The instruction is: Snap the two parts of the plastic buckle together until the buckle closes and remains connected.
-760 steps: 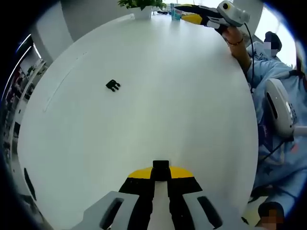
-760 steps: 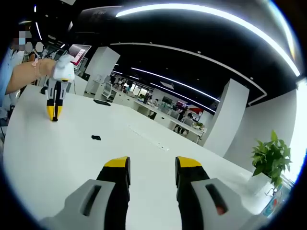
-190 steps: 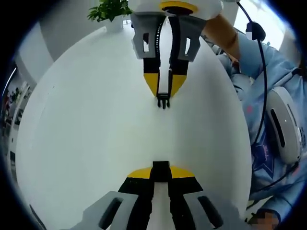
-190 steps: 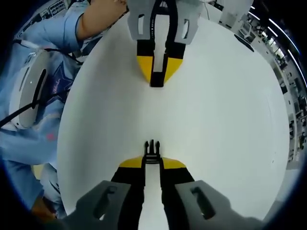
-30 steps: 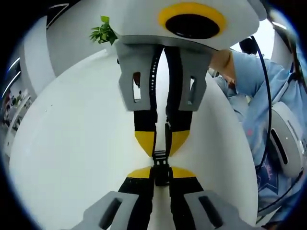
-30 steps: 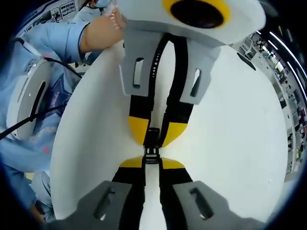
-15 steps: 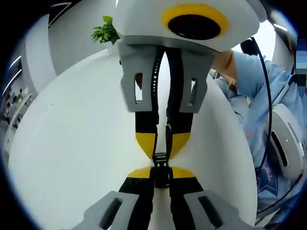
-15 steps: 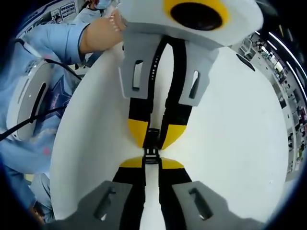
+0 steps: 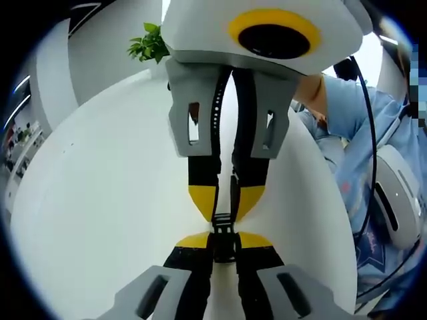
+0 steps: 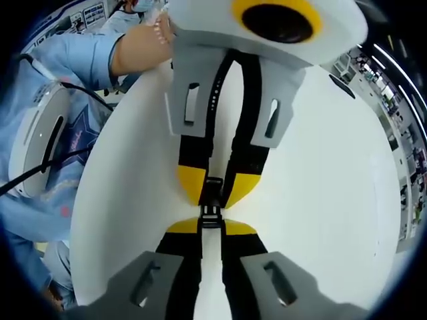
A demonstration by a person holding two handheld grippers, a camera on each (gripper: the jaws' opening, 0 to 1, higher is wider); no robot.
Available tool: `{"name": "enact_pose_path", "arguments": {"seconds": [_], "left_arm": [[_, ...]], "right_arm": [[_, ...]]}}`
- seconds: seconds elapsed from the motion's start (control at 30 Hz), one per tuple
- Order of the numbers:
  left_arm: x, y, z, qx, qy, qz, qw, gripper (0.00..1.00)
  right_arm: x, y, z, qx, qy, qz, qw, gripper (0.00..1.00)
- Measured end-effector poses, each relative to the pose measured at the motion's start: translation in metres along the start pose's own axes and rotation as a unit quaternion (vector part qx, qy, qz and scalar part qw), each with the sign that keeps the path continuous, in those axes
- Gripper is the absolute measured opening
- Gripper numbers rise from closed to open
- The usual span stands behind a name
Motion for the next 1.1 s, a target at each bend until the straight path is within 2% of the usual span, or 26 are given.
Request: {"name": "enact_pose_path", "arguments": {"seconds": [0.27,0.4,0.57,0.77,1.1], "left_arm": [[0.0005,-0.0002,0.001,0.001,0.013,0.002,0.9999,0.11],[0.0005,-0.0006,0.0035,0.004,0.02,0.003,0.9998,0.17],[0.0018,-0.0016,0.0026,-0.004,0.022,0.001,0.9997,0.19],[0.0083,-0.0073,0.0015,-0.01,0.024,-0.006,0.9996,0.14],[0.008,-0.0057,0.0002,-0.007,0.022,-0.003,0.9997,0.11]], "right_arm": [[-0.0001,0.0001,-0.0006,-0.001,-0.001,-0.01,1.0,0.08],[-0.0004,0.0003,-0.0004,0.0,0.0,-0.013,0.9999,0.08],[-0.0009,0.0007,-0.0004,0.002,0.0,-0.014,0.9999,0.08],[-0.0011,0.0009,-0.0002,0.004,0.001,-0.016,0.9999,0.09],[-0.0016,0.0006,0.0017,0.006,0.003,-0.015,0.9999,0.09]]}}
Point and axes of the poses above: the point that each gripper's makers call its tool centre point, and the gripper's own axes: y roughly forward along the fingers, z roughly to its right, x roughly out of its underside, the point moved 4 cm from there along -y, roughly backward along the fingers, and after that the axes turned 5 degrees about -x, right-handed, at the moved point
